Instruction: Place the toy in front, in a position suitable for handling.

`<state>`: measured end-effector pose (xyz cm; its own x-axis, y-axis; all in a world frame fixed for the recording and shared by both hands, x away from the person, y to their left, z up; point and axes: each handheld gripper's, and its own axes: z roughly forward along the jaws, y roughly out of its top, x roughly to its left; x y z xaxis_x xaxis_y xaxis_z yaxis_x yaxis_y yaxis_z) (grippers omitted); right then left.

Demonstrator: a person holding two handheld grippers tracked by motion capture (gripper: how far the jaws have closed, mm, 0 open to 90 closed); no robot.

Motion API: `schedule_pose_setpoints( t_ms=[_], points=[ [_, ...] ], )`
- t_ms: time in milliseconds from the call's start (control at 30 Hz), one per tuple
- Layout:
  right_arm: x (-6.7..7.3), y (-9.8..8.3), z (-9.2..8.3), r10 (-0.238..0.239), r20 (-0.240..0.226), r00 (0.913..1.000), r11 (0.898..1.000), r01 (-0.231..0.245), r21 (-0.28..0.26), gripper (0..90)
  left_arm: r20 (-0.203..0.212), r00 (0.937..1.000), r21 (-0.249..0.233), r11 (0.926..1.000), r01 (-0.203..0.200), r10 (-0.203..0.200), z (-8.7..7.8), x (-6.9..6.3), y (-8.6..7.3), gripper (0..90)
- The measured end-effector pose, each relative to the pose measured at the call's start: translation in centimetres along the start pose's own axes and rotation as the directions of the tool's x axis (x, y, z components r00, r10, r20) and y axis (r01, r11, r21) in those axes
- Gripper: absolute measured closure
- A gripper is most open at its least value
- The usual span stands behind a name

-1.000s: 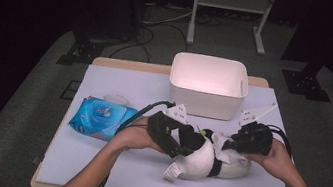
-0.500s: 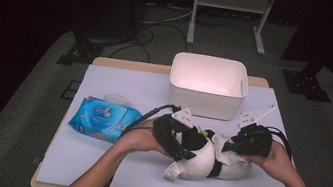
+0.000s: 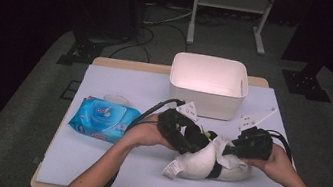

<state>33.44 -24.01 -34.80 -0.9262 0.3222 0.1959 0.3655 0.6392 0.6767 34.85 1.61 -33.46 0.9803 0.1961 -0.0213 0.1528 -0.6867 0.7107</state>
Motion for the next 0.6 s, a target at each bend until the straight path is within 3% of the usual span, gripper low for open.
schedule_pose_setpoints(
  t_ms=[233, 600],
  points=[
    [0.2, 0.1, -0.1, -0.011, -0.01, 0.9999, 1.0, 0.012, 0.012, 84.6, 0.034, 0.9994, 0.002, 1.0, 0.004, -0.005, 0.2, -0.4, -0.4, 17.1],
    [0.0, 0.7, 0.1, -0.012, -0.003, 0.9999, 1.0, 0.012, 0.013, 84.6, 0.009, 0.9998, -0.025, 0.9995, 0.021, -0.021, -1.4, -0.7, -1.6, 16.8]
  ],
)
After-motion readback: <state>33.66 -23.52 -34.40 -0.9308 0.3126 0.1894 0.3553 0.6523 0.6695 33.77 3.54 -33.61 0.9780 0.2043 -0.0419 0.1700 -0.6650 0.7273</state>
